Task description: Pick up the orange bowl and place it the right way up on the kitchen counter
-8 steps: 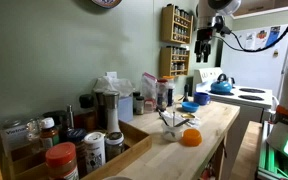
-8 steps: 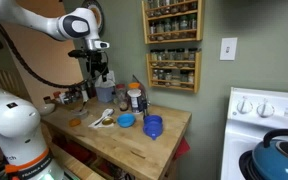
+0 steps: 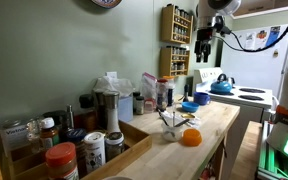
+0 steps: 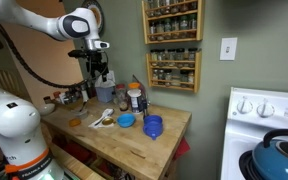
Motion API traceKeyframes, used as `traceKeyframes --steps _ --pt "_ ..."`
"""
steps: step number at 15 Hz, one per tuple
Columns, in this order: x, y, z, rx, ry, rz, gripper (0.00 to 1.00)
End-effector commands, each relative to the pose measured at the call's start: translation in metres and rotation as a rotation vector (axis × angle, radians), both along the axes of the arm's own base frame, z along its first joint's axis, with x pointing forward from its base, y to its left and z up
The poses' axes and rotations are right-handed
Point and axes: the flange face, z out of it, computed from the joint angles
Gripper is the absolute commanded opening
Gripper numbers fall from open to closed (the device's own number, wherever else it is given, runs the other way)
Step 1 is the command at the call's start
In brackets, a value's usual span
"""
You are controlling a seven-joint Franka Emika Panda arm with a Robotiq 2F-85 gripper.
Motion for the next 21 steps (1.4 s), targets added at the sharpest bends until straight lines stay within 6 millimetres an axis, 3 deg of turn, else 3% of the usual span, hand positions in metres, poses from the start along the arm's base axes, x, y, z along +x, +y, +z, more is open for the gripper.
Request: traceKeyframes --steps 1,17,21 --pt "0.000 0.000 0.001 0.000 0.001 0.000 1.00" --pt "0.000 0.000 0.001 0.000 0.001 0.000 1.00" --pt "-0.013 0.016 -0.016 0.112 0.029 -0.078 1.00"
